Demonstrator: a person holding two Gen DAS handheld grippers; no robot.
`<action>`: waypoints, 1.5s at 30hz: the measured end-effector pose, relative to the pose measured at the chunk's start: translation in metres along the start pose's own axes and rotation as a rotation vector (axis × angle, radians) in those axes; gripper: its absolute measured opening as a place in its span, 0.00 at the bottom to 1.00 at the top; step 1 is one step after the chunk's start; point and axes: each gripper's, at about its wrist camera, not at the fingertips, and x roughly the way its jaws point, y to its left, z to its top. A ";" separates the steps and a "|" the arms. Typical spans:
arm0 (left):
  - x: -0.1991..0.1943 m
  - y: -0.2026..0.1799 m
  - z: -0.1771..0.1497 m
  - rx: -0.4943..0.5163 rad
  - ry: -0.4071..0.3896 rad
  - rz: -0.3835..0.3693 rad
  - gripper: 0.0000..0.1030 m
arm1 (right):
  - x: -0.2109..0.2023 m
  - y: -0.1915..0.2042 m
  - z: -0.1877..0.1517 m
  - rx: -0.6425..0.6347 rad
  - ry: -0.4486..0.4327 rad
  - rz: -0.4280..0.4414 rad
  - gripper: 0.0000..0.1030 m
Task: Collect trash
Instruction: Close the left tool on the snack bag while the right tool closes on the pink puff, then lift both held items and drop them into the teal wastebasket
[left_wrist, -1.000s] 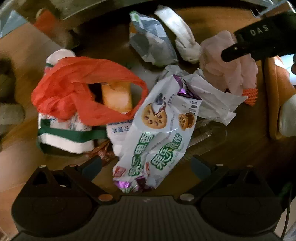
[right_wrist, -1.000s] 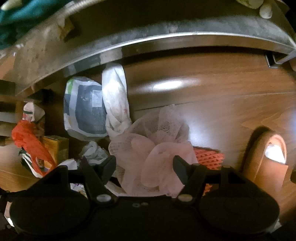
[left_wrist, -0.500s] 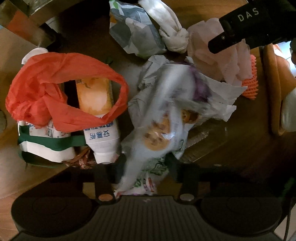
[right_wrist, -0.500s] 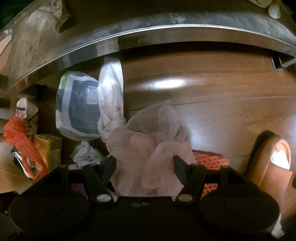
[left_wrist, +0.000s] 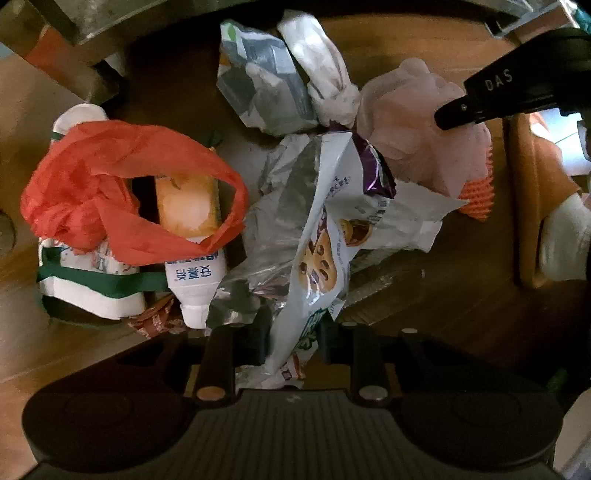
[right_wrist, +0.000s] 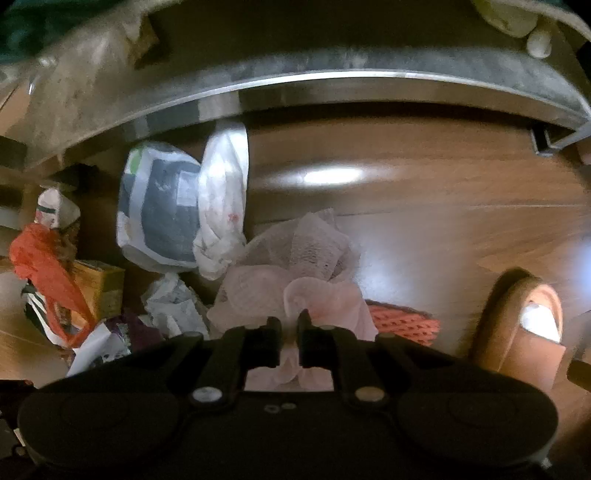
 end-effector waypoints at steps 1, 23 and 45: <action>-0.005 0.000 0.000 -0.005 -0.002 0.003 0.23 | -0.007 0.001 -0.001 0.001 -0.006 -0.001 0.07; -0.201 -0.031 -0.060 -0.286 -0.269 -0.005 0.16 | -0.232 0.022 -0.077 -0.133 -0.307 0.130 0.06; -0.440 -0.066 -0.135 -0.404 -0.837 -0.023 0.16 | -0.485 0.032 -0.148 -0.365 -0.899 0.231 0.06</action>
